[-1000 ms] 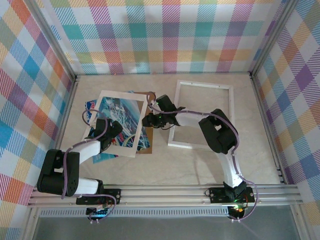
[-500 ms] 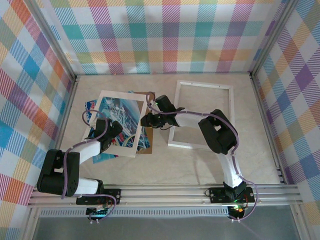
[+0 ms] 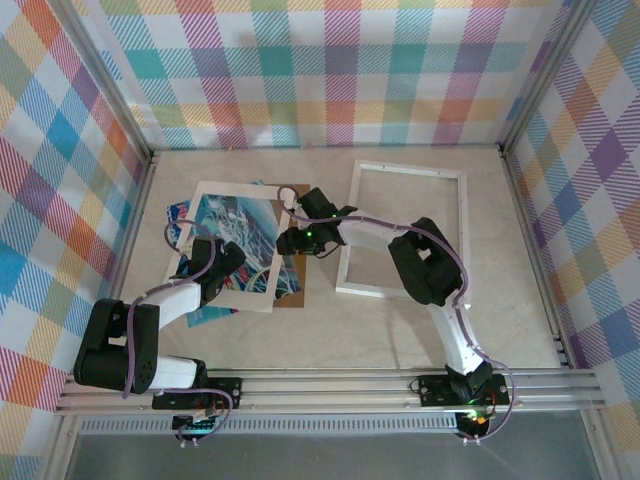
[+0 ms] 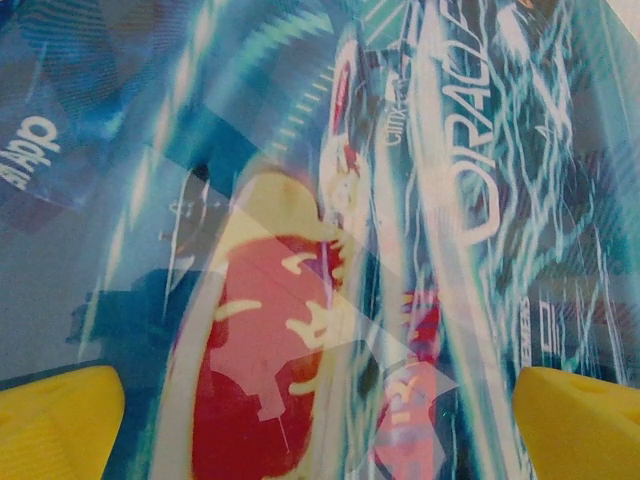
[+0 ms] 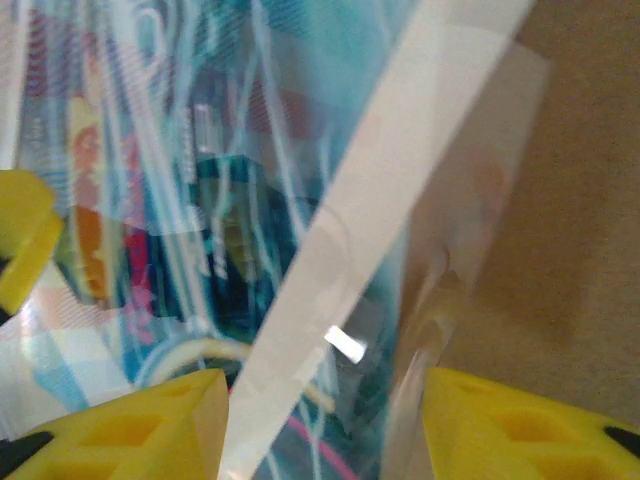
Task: Put the photo into the frame
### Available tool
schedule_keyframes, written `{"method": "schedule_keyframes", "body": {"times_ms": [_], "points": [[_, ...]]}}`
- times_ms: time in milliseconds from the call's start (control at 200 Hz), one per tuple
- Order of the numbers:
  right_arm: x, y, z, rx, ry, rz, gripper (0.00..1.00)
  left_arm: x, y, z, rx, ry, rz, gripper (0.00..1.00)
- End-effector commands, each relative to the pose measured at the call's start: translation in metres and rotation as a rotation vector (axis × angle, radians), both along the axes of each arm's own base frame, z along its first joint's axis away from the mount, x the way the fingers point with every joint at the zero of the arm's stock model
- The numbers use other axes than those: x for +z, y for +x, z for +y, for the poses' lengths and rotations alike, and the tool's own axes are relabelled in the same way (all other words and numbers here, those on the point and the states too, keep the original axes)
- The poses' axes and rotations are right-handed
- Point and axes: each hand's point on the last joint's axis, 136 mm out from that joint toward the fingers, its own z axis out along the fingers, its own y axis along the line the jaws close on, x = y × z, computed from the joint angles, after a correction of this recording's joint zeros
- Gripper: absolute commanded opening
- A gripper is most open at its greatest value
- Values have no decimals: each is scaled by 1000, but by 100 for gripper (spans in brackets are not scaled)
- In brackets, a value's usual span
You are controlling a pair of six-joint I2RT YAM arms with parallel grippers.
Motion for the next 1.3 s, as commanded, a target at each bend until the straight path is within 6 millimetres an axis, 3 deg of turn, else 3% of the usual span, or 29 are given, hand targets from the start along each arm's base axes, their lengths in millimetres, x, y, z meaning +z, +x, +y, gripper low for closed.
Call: {"method": "schedule_keyframes", "body": {"times_ms": [0,135,310,450,535,780,1015,1165,1295], "points": [[-17,-24,3,-17,-55,94,58,-32,-33,-27,-66,-114,145,100],[-11,-36,10,-66,21,197,60,-29,-32,-27,-61,-111,135,100],[-2,-35,18,-67,72,207,60,-31,-33,-28,-61,-113,136,100],[-19,-29,-1,-149,-53,198,64,-36,-34,-31,-63,-126,147,100],[-21,-23,-4,-171,-85,161,70,-38,-34,-31,-65,-123,153,100],[-36,-18,-9,-168,-258,78,71,-37,-34,-30,-65,-110,151,100],[-22,-6,-18,-160,-311,-40,76,-40,-38,-27,-59,-101,159,100],[-28,-9,-11,-128,-301,-17,77,-41,-38,-27,-61,-101,163,100],[-31,-7,-18,-141,-348,-48,79,-41,-38,-27,-62,-98,163,100]]}}
